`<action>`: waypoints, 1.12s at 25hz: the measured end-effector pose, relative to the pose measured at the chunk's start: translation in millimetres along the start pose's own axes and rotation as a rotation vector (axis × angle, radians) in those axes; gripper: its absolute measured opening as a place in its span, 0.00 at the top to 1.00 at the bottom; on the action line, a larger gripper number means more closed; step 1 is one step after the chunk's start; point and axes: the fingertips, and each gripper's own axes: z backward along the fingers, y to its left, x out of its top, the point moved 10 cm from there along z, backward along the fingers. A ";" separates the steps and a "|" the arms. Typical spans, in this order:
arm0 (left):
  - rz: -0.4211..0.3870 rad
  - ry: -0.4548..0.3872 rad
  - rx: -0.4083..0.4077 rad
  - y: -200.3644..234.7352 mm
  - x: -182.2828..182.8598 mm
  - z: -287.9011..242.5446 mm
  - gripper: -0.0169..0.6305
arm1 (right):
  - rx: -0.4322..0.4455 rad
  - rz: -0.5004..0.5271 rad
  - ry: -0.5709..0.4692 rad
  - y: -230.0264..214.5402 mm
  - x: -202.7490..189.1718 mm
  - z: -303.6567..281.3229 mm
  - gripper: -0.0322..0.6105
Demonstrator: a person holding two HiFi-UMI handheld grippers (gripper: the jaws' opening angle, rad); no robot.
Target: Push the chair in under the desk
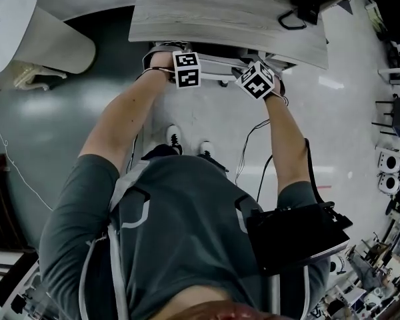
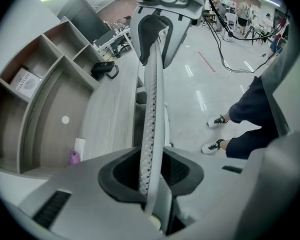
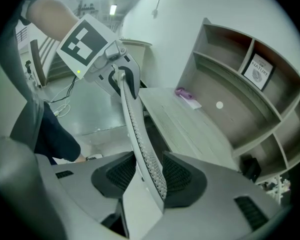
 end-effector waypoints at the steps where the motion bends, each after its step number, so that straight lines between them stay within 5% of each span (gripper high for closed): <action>1: 0.001 -0.003 -0.009 1.7 -0.6 -0.3 0.82 | 0.004 -0.004 0.004 -1.3 1.0 -0.2 0.68; 10: 0.036 -0.077 -0.044 4.3 -8.0 5.9 0.79 | -0.006 -0.051 -0.007 2.4 1.9 0.7 0.66; 19: 0.161 -0.289 -0.023 5.9 -35.4 40.5 0.74 | -0.055 -0.320 -0.174 11.1 4.6 39.1 0.66; 28: 0.500 -0.679 0.101 12.3 -61.9 106.0 0.82 | -0.182 -0.567 -0.415 22.9 19.3 107.4 0.67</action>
